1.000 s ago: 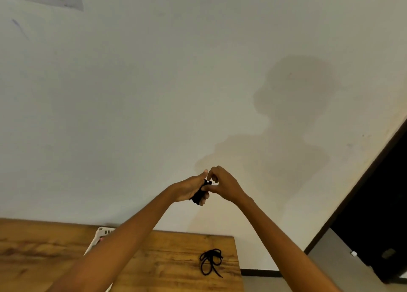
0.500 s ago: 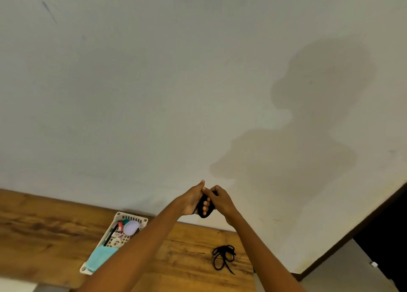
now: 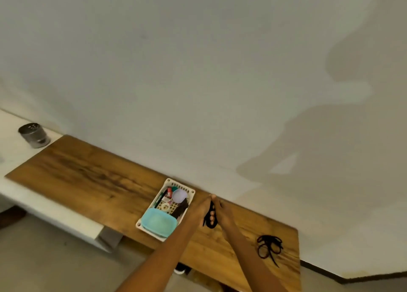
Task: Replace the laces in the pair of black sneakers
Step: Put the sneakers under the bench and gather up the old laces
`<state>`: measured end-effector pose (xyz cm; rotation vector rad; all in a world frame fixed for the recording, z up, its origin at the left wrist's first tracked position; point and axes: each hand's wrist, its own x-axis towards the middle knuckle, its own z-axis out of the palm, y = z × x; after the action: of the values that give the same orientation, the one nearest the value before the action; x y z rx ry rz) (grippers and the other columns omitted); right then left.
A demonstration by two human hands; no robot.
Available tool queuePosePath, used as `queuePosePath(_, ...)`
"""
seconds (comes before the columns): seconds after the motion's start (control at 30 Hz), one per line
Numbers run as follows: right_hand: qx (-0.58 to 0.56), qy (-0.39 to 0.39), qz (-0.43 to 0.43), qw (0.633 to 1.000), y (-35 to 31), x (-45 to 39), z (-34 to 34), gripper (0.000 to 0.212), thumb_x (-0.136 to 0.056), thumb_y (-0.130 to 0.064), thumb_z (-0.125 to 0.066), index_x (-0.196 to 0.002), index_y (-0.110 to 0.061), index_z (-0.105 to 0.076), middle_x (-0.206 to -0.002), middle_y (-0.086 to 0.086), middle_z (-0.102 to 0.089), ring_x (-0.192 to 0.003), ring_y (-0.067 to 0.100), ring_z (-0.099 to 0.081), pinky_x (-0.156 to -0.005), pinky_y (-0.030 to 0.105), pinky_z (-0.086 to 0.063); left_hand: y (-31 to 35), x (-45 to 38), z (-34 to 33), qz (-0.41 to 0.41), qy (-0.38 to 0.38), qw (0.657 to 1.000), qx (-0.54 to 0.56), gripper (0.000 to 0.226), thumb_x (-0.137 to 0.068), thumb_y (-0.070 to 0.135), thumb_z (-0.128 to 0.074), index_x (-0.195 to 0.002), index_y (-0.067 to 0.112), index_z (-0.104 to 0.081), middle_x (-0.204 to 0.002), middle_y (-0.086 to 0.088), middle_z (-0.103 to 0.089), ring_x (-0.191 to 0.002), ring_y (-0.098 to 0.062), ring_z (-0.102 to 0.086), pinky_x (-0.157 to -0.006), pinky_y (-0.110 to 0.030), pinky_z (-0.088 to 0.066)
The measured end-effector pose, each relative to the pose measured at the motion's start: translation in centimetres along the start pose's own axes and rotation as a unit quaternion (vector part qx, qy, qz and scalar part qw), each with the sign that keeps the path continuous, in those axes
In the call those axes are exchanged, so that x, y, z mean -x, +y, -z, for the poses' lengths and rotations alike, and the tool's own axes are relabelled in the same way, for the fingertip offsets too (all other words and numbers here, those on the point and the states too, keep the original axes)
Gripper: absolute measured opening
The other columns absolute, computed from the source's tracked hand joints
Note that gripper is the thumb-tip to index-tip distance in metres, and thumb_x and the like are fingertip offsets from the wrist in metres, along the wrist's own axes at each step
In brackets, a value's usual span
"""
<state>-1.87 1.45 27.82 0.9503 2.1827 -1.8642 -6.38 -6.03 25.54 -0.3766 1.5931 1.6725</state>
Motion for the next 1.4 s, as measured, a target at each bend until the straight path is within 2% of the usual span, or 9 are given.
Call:
queuePosePath(0.1,0.026,0.021,-0.014,0.999,2.4,-1.3,-4.5,0.037,-0.1,-0.033,-0.043,-0.074,-0.011,-0.055,-0.062,0.001,-0.055,-0.057,0.01,-0.052,-0.047,0.012,-0.037,-1.9,-0.5,2.7,-0.006,0.085,0.996,-0.022,0.037,-0.098,0.038,-0.04,-0.079,0.012,-0.059,-0.073,-0.008,-0.059,-0.062,-0.019,-0.055,-0.06,-0.03,-0.046)
queuePosePath(0.23,0.044,0.0,-0.02,0.999,5.7,-3.3,-11.1,0.03,-0.1,-0.03,-0.044,-0.077,-0.016,-0.057,-0.076,0.004,-0.061,-0.074,0.018,-0.059,-0.064,0.027,-0.044,-5.1,-2.7,7.5,0.0,0.193,0.981,0.01,0.029,-0.1,0.029,-0.039,-0.096,0.005,-0.054,-0.089,-0.012,-0.059,-0.09,-0.027,-0.058,-0.079,-0.036,-0.047)
queuePosePath(0.33,0.041,0.005,-0.028,0.999,8.3,-5.1,-15.9,0.024,-0.1,-0.025,-0.046,-0.08,-0.014,-0.056,-0.082,0.004,-0.062,-0.081,0.019,-0.06,-0.061,0.017,-0.044,-7.1,-5.3,11.9,0.059,0.211,0.973,0.073,0.03,-0.102,0.028,-0.035,-0.111,0.004,-0.049,-0.11,-0.019,-0.057,-0.097,-0.028,-0.054,-0.09,-0.04,-0.046)
queuePosePath(0.5,-0.04,0.05,-0.112,0.992,12.0,-9.8,-22.9,0.02,-0.1,-0.021,-0.047,-0.104,-0.004,-0.058,-0.095,0.007,-0.06,-0.08,0.015,-0.058,-0.052,0.005,-0.044,-8.8,-9.7,19.2,0.109,0.183,0.952,0.219,0.039,-0.099,0.033,-0.041,-0.122,0.003,-0.05,-0.113,-0.018,-0.055,-0.095,-0.029,-0.056,-0.088,-0.041,-0.044)
queuePosePath(0.67,-0.047,0.09,-0.148,0.984,16.0,-15.1,-28.6,0.017,-0.097,-0.031,-0.051,-0.096,-0.016,-0.058,-0.108,0.011,-0.065,-0.104,0.026,-0.06,-0.096,0.036,-0.048,-10.3,-13.7,23.5,0.102,0.149,0.952,0.246,0.053,-0.101,0.039,-0.031,-0.139,0.003,-0.039,-0.137,-0.023,-0.045,-0.128,-0.036,-0.042,-0.104,-0.045,-0.036)
queuePosePath(0.83,-0.04,0.151,-0.166,0.974,17.6,-17.8,-30.3,0.014,-0.097,-0.027,-0.052,-0.089,-0.016,-0.056,-0.104,0.01,-0.065,-0.101,0.026,-0.059,-0.096,0.04,-0.048,-11.7,-17.6,24.6,0.079,0.172,0.974,0.125,0.048,-0.1,0.042,-0.032,-0.132,0.01,-0.048,-0.131,-0.017,-0.052,-0.119,-0.031,-0.05,-0.104,-0.046,-0.042)
queuePosePath(1.03,-0.009,0.162,-0.152,0.975,18.1,-18.3,-31.2,0.02,-0.095,-0.022,-0.054,-0.099,-0.005,-0.062,-0.107,0.013,-0.066,-0.102,0.027,-0.06,-0.096,0.042,-0.048,-12.6,-17.3,24.9,0.038,0.216,0.976,0.006,0.05,-0.1,0.041,-0.032,-0.134,0.008,-0.047,-0.129,-0.016,-0.055,-0.117,-0.03,-0.053,-0.1,-0.042,-0.046)
queuePosePath(1.23,-0.016,0.136,-0.164,0.977,18.4,-18.5,-30.7,0.018,-0.094,-0.009,-0.054,-0.109,-0.008,-0.062,-0.117,0.01,-0.064,-0.112,0.026,-0.056,-0.102,0.036,-0.044,-11.9,-16.0,25.2,-0.031,0.197,0.98,-0.009,0.043,-0.101,0.034,-0.032,-0.132,0.008,-0.049,-0.125,-0.012,-0.057,-0.111,-0.021,-0.054,-0.089,-0.03,-0.044)
queuePosePath(1.4,-0.151,0.179,-0.219,0.947,17.9,-18.3,-30.0,0.021,-0.094,0.0,-0.048,-0.108,-0.011,-0.059,-0.109,0.003,-0.058,-0.105,0.018,-0.052,-0.096,0.034,-0.046,-12.5,-15.9,25.5,-0.049,0.182,0.982,-0.017,0.037,-0.102,0.032,-0.03,-0.128,0.013,-0.048,-0.122,-0.013,-0.056,-0.109,-0.023,-0.055,-0.092,-0.039,-0.049)
